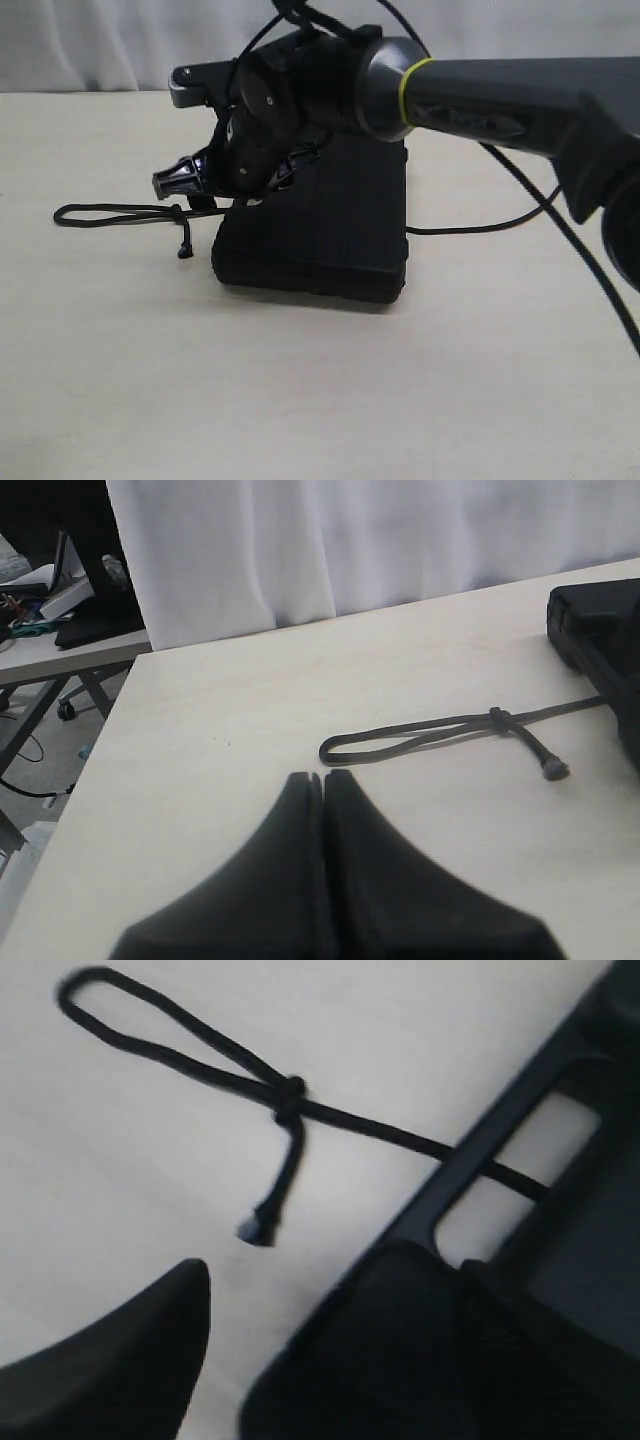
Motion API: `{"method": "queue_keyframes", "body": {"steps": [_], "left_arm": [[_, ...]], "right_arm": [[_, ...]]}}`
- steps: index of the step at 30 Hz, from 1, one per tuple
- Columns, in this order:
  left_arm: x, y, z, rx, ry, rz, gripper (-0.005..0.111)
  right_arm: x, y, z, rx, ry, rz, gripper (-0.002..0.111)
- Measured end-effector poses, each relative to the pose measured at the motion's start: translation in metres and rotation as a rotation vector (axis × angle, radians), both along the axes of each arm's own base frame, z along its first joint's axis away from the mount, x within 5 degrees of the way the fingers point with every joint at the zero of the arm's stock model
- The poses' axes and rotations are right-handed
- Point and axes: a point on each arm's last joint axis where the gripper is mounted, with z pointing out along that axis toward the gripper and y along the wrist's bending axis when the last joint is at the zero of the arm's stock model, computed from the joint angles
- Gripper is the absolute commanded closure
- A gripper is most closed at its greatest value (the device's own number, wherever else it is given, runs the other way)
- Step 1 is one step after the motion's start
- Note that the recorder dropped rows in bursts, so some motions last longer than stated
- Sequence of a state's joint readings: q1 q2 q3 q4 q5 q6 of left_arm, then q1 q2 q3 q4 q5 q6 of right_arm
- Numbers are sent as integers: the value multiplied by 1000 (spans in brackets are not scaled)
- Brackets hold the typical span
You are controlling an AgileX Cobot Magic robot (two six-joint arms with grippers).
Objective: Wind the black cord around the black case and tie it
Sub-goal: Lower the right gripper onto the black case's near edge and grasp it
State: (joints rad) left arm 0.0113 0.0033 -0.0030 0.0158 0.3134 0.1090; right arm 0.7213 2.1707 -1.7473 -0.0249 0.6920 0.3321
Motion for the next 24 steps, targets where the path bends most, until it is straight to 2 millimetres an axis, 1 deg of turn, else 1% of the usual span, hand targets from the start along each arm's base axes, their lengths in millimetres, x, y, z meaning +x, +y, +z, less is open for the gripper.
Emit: {"method": "queue_keyframes", "body": {"steps": [3,5,10,12,17,21,24], "left_arm": [[0,0,0,0,0,0,107],[0,0,0,0,0,0,107],[0,0,0,0,0,0,107],[0,0,0,0,0,0,107],[0,0,0,0,0,0,107],[0,0,0,0,0,0,107],[0,0,0,0,0,0,107]], "right_arm": [[3,-6,-15,-92,12,-31,44],[4,-8,-22,-126,15,-44,44],[4,-11,-22,-166,24,-59,44],[7,-20,-23,-207,48,-77,44],[15,-51,-26,-292,113,-143,44],[20,-71,-30,-309,140,-179,44],[22,-91,-32,-301,159,-208,44]]}}
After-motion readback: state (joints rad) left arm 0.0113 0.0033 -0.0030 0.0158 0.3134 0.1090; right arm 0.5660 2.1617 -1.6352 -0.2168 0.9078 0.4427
